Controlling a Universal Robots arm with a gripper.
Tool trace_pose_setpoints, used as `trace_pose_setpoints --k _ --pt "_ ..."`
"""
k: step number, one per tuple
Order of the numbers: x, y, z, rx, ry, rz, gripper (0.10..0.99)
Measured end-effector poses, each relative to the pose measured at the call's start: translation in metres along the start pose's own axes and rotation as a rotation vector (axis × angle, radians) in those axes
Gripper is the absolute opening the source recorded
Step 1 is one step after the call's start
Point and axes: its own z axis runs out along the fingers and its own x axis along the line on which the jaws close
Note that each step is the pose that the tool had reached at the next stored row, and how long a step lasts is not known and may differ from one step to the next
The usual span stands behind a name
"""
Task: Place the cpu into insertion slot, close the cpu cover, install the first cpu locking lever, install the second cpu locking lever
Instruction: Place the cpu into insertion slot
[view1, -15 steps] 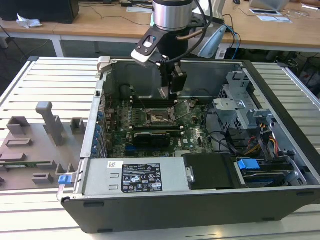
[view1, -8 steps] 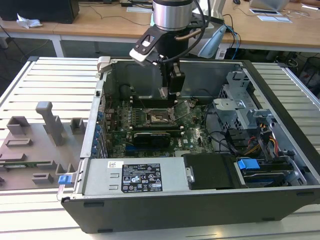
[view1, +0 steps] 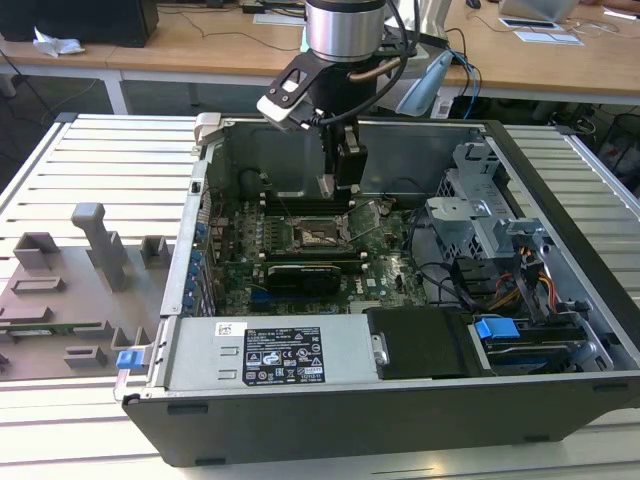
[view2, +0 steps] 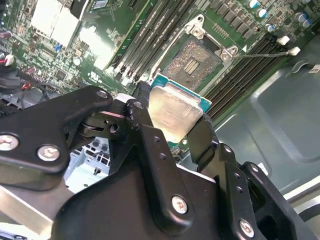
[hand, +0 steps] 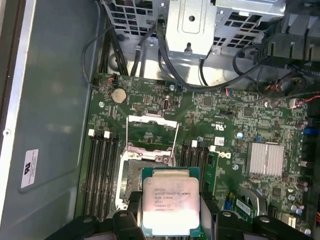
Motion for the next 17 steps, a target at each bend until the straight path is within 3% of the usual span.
trace_pose_setpoints --k 2,5,6,17 --pt "0.0000 0.0000 0.0005 0.020 0.0016 0.016 0.545" --pt "0.0000 -0.0001 0.0015 0.043 0.0027 0.040 0.545" --pt "0.0000 -0.0001 0.0015 0.046 0.0035 0.044 0.545" --pt "0.0000 -0.0001 0.0023 0.046 0.0066 0.057 0.545"
